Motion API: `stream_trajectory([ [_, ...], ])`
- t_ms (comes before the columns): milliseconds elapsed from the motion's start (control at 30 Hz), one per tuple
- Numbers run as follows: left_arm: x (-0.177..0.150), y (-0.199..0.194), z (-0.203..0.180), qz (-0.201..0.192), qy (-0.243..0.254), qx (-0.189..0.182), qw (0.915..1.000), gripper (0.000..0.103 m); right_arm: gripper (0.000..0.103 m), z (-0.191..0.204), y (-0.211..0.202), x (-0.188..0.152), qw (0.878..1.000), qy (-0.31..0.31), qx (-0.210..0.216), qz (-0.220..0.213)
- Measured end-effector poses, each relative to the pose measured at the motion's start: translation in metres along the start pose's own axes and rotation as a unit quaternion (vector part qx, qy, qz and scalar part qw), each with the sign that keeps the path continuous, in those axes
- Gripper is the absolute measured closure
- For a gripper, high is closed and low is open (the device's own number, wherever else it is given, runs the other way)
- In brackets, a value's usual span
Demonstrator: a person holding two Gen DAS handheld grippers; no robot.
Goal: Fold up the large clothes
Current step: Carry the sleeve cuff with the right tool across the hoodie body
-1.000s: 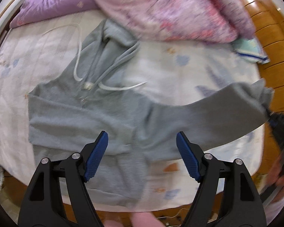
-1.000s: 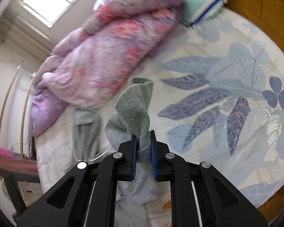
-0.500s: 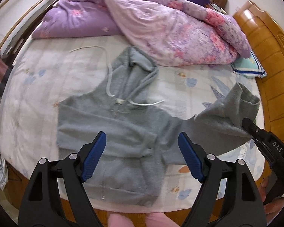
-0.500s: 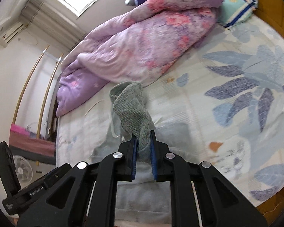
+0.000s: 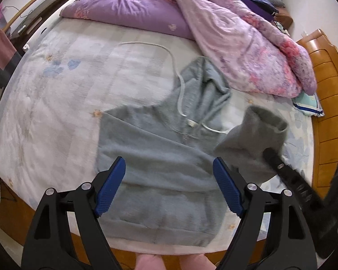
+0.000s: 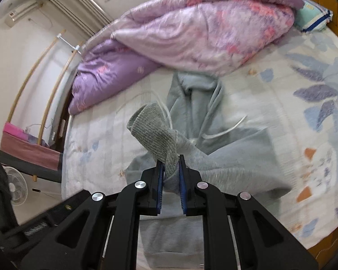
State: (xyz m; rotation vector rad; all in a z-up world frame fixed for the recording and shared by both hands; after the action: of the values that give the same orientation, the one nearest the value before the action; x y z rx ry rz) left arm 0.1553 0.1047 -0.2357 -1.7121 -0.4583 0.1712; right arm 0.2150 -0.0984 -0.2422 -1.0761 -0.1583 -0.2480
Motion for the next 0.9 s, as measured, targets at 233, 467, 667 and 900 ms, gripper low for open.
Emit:
stream_trajectory([
  [233, 0.024, 0.064, 0.073, 0.043, -0.003, 0.016, 0.9989, 0.021, 0.091, 0.036, 0.115, -0.042, 0.998, 0.008, -0.013, 0.066],
  [467, 0.014, 0.136, 0.119, 0.103, -0.024, 0.022, 0.9942, 0.021, 0.035, 0.035, 0.194, -0.094, 0.973, -0.033, 0.029, 0.227],
  [667, -0.005, 0.186, 0.116, 0.158, -0.039, -0.009, 0.9866, 0.013, 0.027, -0.029, 0.171, -0.103, 0.969, -0.031, -0.034, 0.244],
  [900, -0.015, 0.251, 0.084, 0.216, -0.113, -0.074, 0.967, 0.013, 0.027, -0.162, 0.126, -0.094, 0.961, 0.057, -0.148, 0.224],
])
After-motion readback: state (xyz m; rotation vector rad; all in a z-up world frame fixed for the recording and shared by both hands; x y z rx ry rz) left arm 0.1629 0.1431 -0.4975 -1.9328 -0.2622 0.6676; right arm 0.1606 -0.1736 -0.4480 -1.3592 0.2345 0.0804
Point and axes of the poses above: each gripper's, at about its wrist camera, not at the fingertips, and y roughly the way its jaws point, z to its left, x to its top, the point moved 5 cm from there along y, roughly the way its jaws point, and after that the axes turned 6 degrees about z, right-handed, at the moved point
